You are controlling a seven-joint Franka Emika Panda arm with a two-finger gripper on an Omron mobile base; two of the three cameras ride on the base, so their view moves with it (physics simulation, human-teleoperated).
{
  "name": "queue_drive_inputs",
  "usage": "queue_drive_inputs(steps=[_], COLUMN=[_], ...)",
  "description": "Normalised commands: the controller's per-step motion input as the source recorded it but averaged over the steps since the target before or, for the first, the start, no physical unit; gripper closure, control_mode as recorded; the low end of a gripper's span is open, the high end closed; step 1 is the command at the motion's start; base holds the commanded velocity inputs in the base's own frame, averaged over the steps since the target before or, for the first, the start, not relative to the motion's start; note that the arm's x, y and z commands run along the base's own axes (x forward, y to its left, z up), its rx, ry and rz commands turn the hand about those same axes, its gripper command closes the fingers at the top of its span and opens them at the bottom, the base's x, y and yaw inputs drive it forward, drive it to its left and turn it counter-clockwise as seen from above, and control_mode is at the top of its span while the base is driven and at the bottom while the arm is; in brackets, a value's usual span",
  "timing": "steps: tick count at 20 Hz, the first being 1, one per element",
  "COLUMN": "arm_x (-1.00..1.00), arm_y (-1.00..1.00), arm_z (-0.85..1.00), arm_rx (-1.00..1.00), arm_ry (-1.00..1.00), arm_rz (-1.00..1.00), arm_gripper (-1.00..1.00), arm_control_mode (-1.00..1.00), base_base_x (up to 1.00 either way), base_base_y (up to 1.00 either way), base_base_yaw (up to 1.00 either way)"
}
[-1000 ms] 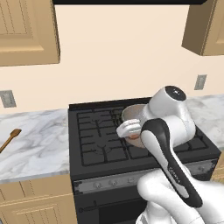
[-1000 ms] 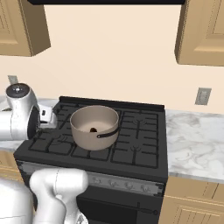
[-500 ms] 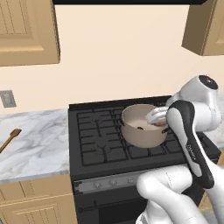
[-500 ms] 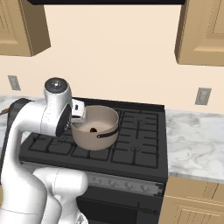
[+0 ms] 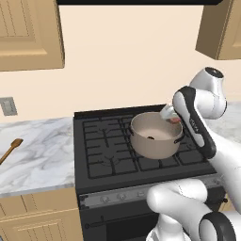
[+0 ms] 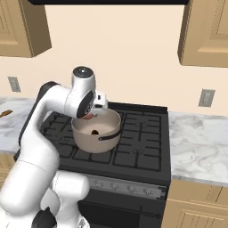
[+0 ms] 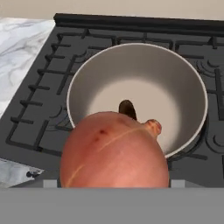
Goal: Put the sweet potato and onion in the pot. Retrieve the spatula and lightly stir the vegetables in the pot.
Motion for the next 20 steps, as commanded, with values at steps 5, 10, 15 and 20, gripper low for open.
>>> queue_drive_inputs(steps=[5,10,15,20], arm_x=[0.68,0.4,0.2,0.28], arm_y=[0.0,0.0,0.0,0.0], arm_z=[-0.1,-0.5,-0.76,-0.48], arm_rx=[-0.18,-0.03,0.0,0.0], arm_ry=[0.17,0.15,0.02,0.0], arm_rz=[0.0,0.0,0.0,0.0], arm_gripper=[1.0,1.0,1.0,1.0], arm_control_mode=[-1.0,-1.0,-1.0,-1.0], base_base_x=[0.0,0.0,0.0,0.0], base_base_y=[0.0,0.0,0.0,0.0], base_base_yaw=[0.0,0.0,0.0,0.0])
